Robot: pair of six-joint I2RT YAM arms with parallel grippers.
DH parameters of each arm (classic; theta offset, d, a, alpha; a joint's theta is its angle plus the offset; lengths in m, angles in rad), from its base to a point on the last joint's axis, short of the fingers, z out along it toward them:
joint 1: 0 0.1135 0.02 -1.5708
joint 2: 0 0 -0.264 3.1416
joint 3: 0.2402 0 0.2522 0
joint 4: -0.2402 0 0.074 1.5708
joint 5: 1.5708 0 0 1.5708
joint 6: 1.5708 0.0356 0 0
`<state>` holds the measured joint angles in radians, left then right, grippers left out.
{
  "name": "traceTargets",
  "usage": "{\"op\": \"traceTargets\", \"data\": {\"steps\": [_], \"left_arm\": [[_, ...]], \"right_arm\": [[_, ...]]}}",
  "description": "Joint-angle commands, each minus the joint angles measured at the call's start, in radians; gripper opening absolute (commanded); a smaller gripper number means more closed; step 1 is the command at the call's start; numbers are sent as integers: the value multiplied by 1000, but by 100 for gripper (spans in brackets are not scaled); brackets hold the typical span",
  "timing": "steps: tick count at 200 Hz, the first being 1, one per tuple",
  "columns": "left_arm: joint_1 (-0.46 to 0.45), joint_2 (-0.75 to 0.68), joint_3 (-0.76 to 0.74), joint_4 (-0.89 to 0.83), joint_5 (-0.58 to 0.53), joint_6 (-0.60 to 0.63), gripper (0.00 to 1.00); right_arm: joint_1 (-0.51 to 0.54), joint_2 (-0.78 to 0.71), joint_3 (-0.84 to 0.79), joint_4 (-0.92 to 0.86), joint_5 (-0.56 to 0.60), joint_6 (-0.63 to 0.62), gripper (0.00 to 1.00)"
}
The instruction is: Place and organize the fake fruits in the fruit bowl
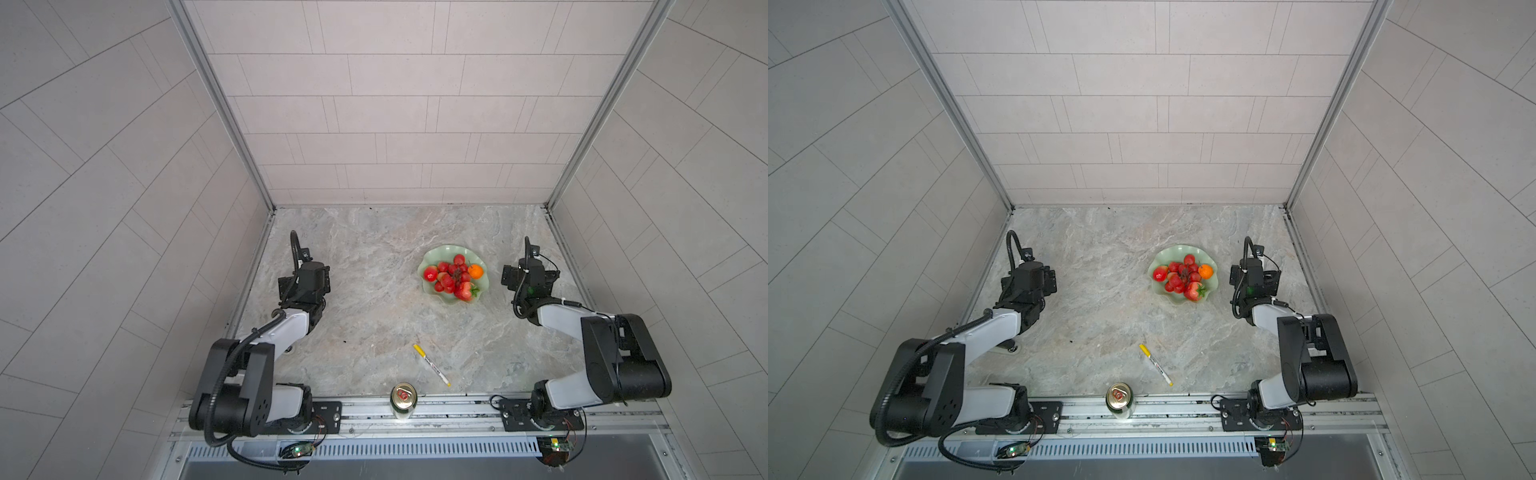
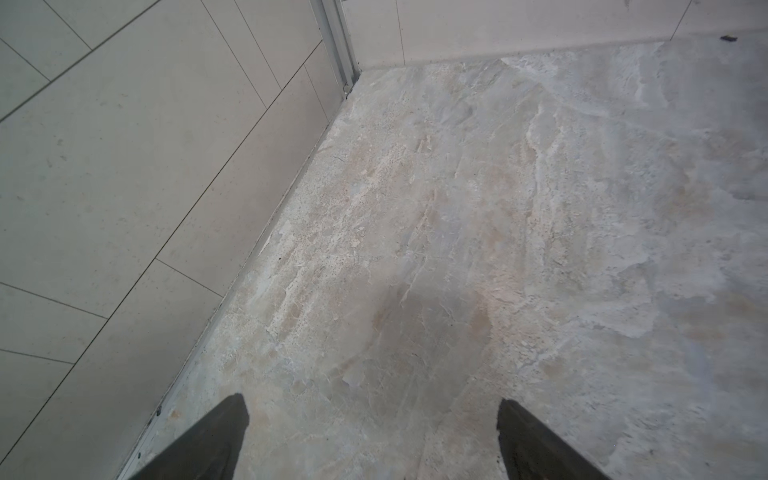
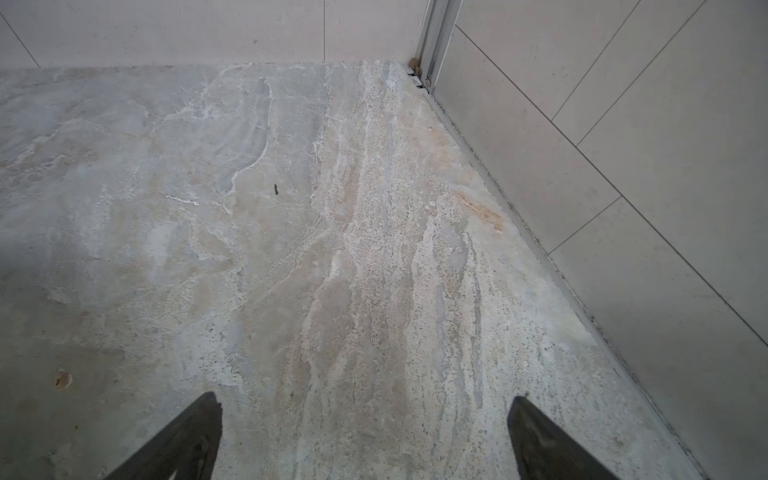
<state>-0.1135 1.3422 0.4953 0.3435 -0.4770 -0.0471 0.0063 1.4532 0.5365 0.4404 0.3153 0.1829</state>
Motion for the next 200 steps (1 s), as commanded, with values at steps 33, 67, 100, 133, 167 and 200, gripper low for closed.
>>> {"op": "traceTargets", "data": {"steps": [33,67,100,133,167,200], "left_arm": [[18,60,22,110,23,37,100],[29,111,-41,306,197,21,100],[34,196,-46,390,159,-2,100],[40,207,-31,369,161,-6,100],[40,200,-36,373,164,-5,100],[37,194,-41,378,163,-4,100]], "right_arm": [[24,36,15,55,-12,-50,100],[41,31,-52,168,2,-65,100],[63,51,-90,246,41,-78,100],[80,65,-106,292,67,-88,100],[83,58,-115,306,70,-90,100],[84,56,-117,308,70,-91,100]]}}
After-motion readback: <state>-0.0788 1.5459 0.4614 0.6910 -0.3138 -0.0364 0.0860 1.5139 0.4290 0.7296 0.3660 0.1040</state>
